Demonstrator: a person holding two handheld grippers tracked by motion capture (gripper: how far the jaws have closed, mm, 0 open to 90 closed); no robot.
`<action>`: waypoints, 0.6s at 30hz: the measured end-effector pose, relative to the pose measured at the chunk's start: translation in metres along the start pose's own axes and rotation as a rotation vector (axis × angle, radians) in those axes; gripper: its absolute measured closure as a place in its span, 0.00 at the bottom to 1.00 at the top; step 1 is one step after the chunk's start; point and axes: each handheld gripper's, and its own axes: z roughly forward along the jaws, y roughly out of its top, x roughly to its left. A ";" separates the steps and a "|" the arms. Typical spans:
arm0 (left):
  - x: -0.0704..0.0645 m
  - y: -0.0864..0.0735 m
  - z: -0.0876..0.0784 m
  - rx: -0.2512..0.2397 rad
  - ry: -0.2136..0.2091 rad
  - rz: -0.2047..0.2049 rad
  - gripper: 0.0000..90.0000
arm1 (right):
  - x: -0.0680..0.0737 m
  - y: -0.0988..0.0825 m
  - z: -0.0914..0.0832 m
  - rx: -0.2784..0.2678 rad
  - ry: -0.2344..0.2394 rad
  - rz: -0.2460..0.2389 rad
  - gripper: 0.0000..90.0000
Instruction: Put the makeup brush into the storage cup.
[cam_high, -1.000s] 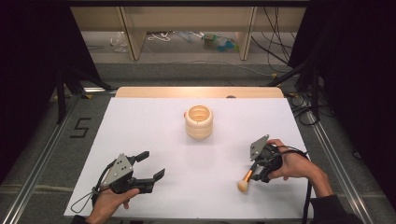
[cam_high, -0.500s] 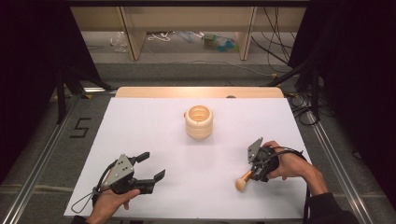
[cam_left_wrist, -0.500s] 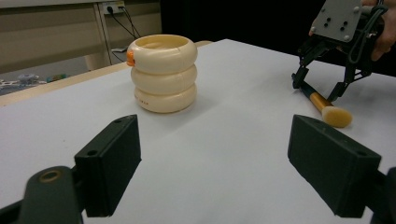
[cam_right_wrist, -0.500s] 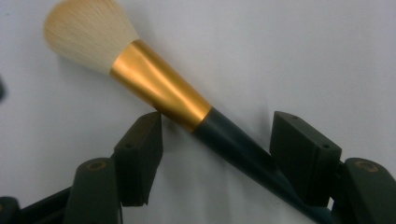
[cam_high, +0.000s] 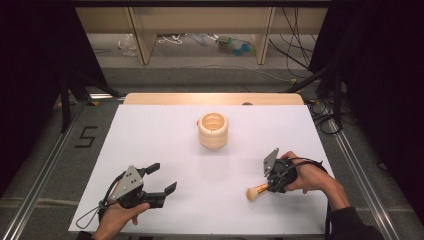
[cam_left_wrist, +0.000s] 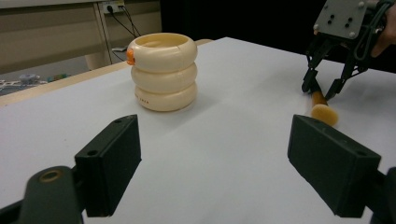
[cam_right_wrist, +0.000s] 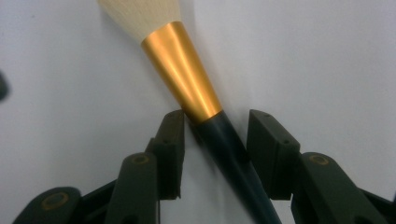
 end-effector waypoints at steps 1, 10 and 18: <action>0.000 -0.001 0.000 0.001 -0.003 0.005 0.19 | 0.000 0.000 0.000 0.000 0.000 0.002 0.67; 0.000 0.000 -0.001 0.002 0.002 0.005 0.19 | 0.002 0.003 0.000 0.022 0.017 0.040 0.74; 0.000 0.000 -0.001 0.004 0.002 0.009 0.19 | 0.004 0.006 0.001 0.042 0.011 0.023 0.77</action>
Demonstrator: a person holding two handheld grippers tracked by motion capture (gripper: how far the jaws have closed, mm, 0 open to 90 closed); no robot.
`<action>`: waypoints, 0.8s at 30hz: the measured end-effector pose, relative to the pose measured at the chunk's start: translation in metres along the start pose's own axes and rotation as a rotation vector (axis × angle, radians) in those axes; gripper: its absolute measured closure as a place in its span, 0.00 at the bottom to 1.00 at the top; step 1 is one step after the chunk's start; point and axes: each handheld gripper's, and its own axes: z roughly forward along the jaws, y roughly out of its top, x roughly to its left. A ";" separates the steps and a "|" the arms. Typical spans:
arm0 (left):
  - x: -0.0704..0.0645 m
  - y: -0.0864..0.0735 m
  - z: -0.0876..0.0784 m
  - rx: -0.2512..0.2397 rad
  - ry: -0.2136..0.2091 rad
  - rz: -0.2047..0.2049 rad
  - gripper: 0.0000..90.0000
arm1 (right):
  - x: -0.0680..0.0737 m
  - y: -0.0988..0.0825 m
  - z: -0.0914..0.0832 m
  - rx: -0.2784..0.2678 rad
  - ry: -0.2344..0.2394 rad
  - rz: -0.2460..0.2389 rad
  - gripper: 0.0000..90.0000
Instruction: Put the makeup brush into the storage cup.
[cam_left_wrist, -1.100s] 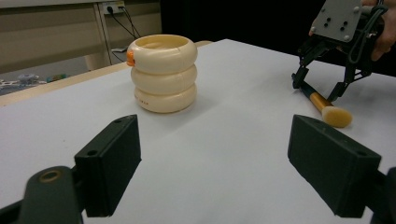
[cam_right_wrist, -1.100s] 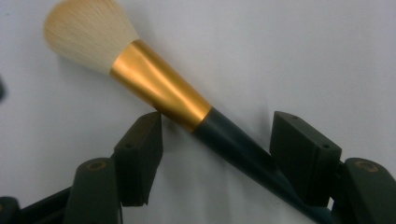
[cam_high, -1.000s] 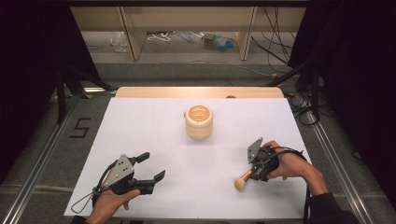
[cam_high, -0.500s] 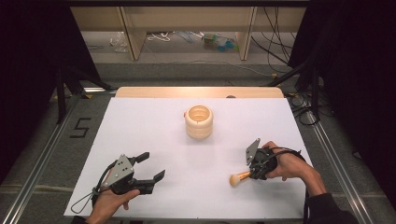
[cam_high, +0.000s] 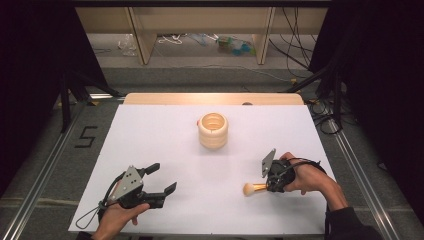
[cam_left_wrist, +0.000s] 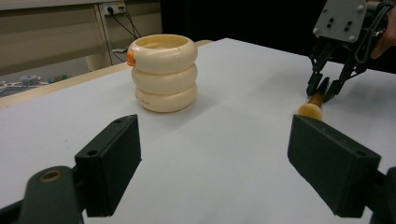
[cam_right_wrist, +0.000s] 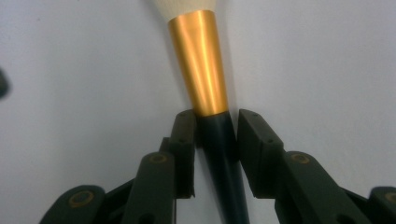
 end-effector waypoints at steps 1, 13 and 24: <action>0.000 0.000 0.000 -0.002 0.000 -0.002 0.19 | 0.000 0.001 0.000 0.003 -0.003 -0.007 0.77; 0.000 0.000 0.000 0.002 -0.001 0.005 0.19 | 0.004 0.005 0.000 0.020 -0.013 -0.053 0.82; 0.000 0.000 -0.001 -0.004 0.006 -0.001 0.19 | 0.001 0.007 -0.022 -0.143 -0.124 -0.015 0.83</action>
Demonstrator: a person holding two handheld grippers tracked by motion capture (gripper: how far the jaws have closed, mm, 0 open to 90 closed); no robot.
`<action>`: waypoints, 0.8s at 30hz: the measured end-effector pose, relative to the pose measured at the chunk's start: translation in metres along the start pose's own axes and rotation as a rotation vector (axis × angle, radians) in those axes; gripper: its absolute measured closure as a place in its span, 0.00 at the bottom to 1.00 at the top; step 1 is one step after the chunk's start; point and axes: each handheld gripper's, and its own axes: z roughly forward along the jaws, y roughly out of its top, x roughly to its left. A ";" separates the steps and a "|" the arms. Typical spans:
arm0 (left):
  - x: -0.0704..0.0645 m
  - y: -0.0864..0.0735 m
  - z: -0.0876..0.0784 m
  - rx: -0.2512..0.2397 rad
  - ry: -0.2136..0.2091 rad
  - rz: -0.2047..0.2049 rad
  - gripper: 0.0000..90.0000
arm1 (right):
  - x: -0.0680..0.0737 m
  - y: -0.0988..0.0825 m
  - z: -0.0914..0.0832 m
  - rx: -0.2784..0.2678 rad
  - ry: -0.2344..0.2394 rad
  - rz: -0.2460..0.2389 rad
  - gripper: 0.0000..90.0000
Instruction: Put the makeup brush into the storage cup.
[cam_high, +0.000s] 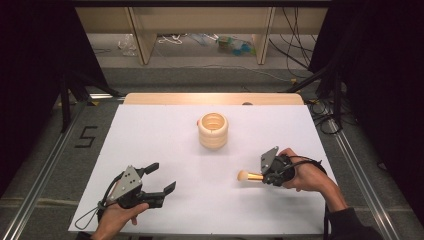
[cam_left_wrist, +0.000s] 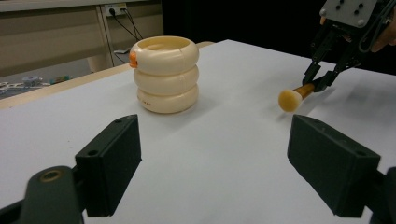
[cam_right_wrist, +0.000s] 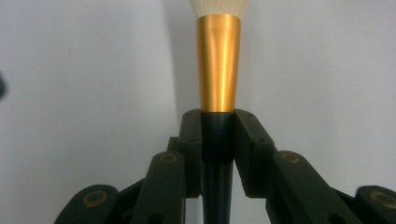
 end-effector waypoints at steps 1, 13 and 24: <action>0.000 0.000 0.000 0.001 0.000 0.003 0.19 | -0.002 0.000 -0.004 -0.023 -0.014 0.009 0.83; 0.000 0.001 -0.002 -0.006 0.011 -0.012 0.19 | -0.020 -0.006 -0.024 -0.319 -0.210 0.272 0.83; 0.001 0.000 -0.002 -0.006 0.010 -0.004 0.19 | -0.027 -0.008 -0.038 -0.580 -0.246 0.403 0.83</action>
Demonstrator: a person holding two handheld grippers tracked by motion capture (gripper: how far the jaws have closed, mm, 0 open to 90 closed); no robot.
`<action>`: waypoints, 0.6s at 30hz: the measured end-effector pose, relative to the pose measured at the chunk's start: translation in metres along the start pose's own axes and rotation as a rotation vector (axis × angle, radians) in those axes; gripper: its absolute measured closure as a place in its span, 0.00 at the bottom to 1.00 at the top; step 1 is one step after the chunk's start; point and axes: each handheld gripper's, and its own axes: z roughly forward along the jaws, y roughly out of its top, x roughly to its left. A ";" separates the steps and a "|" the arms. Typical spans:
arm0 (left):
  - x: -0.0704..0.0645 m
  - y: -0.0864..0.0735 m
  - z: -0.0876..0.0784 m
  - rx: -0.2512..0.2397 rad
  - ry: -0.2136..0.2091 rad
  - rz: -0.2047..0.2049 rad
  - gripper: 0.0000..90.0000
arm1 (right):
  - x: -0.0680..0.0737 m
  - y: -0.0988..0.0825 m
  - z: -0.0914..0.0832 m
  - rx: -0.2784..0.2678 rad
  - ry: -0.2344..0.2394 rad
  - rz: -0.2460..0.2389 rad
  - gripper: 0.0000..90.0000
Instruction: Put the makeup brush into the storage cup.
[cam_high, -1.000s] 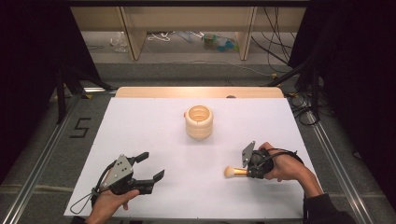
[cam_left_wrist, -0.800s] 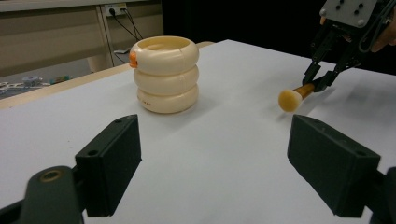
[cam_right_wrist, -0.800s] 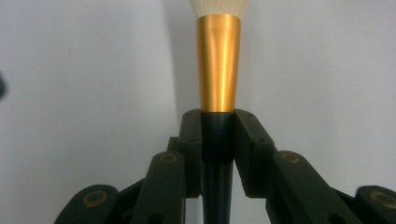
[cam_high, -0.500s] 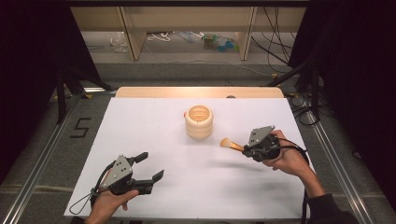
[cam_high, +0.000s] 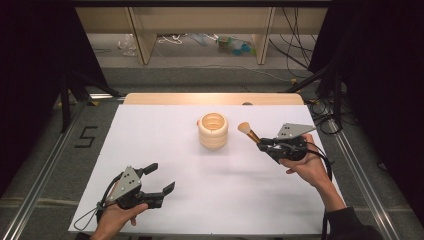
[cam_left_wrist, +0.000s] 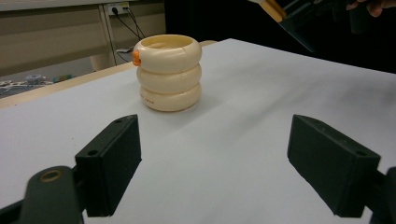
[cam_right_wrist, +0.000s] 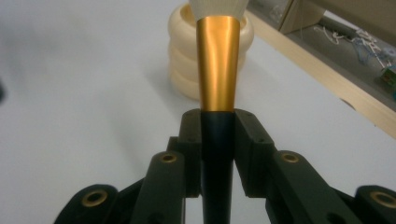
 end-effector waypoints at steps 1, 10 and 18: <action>0.000 0.000 0.000 0.003 0.000 0.001 0.19 | 0.000 0.000 -0.001 -0.016 -0.002 0.014 0.83; 0.000 0.000 0.000 0.005 0.002 0.002 0.19 | 0.000 0.002 -0.001 -0.087 -0.002 0.061 0.83; -0.002 0.000 0.002 -0.003 -0.010 -0.036 0.19 | 0.011 0.010 0.002 -0.152 0.044 0.082 0.83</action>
